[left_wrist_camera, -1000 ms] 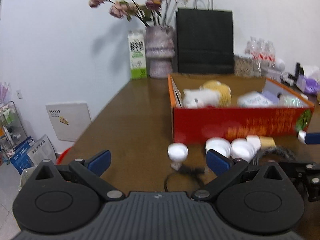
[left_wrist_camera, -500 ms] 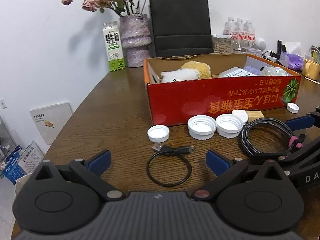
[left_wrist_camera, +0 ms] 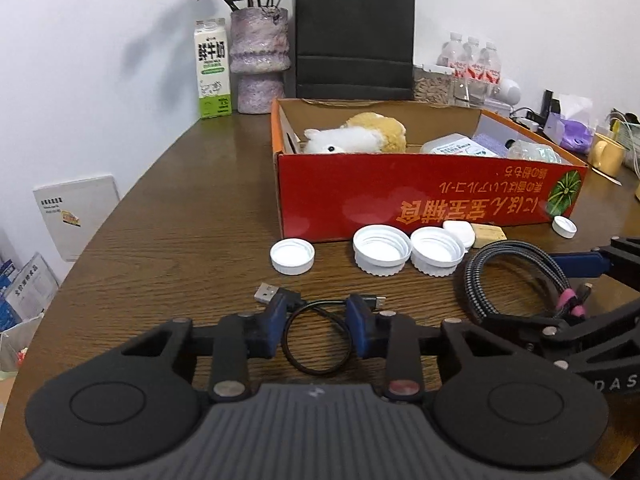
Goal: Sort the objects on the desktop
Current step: 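Grasp the thin black cable with the left gripper while the right grasps the braided cable, then lift both cables and carry them toward the box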
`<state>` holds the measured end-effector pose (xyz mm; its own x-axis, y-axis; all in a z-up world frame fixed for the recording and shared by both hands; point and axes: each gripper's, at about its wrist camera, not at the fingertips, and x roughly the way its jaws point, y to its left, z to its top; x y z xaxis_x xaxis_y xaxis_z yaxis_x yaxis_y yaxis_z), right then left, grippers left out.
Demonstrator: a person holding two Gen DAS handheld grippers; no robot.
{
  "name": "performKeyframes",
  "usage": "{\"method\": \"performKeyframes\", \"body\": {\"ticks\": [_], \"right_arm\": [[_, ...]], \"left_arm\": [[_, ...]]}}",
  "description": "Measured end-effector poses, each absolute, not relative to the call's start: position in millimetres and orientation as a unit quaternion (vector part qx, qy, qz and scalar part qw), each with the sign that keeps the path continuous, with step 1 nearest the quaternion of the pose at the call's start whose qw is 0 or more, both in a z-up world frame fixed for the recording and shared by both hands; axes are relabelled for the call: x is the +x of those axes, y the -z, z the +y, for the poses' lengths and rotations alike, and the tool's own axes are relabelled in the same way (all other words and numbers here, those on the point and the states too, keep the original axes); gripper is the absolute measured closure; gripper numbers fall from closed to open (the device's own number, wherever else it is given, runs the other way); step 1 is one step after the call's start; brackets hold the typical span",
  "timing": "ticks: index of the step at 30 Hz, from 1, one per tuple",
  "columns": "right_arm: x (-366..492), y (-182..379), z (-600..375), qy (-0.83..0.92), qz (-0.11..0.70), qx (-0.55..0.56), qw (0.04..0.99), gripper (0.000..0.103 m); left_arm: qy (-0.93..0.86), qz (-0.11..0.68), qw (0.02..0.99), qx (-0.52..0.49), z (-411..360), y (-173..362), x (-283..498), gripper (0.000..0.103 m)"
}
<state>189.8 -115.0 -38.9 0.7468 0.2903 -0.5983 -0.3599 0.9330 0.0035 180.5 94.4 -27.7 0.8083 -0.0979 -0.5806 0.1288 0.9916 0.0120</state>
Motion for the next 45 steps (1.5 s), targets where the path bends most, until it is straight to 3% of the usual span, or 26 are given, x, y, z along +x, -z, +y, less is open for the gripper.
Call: {"method": "performKeyframes", "body": {"ticks": [2, 5, 15, 18, 19, 20, 22, 23, 24, 31, 45], "right_arm": [[187, 38, -116, -0.173, 0.306, -0.055, 0.935, 0.017], [186, 35, -120, -0.172, 0.302, -0.049, 0.936, 0.017], [175, 26, -134, -0.164, 0.287, -0.034, 0.943, 0.017], [174, 27, -137, -0.162, 0.287, -0.033, 0.944, 0.017], [174, 27, -137, -0.161, 0.288, -0.033, 0.944, 0.017], [174, 28, -138, -0.160, 0.289, -0.033, 0.943, 0.017], [175, 29, -139, -0.159, 0.291, -0.030, 0.943, 0.017], [175, 29, -139, -0.159, 0.291, -0.029, 0.943, 0.017], [176, 29, -139, -0.159, 0.290, -0.030, 0.943, 0.017], [172, 23, -140, -0.161, 0.275, -0.029, 0.947, 0.017], [181, -39, -155, -0.154, 0.189, -0.007, 0.970, 0.021]], "left_arm": [[0.051, 0.297, 0.953, 0.028, 93, 26, 178, 0.093], [0.052, 0.290, 0.955, 0.029, 93, 23, 175, 0.101], [0.043, 0.276, 0.960, 0.029, 88, 14, 166, 0.099], [0.030, 0.293, 0.955, 0.034, 90, 19, 169, 0.086], [0.033, 0.301, 0.953, 0.033, 90, 22, 171, 0.077], [0.037, 0.308, 0.950, 0.032, 91, 25, 172, 0.075], [0.044, 0.311, 0.949, 0.027, 93, 28, 175, 0.077], [0.046, 0.311, 0.949, 0.028, 93, 29, 175, 0.095], [0.048, 0.312, 0.949, 0.026, 93, 28, 176, 0.099], [0.036, 0.264, 0.964, 0.026, 91, 14, 161, 0.099], [0.071, 0.116, 0.991, 0.006, 68, -72, 159, 0.099]]}}
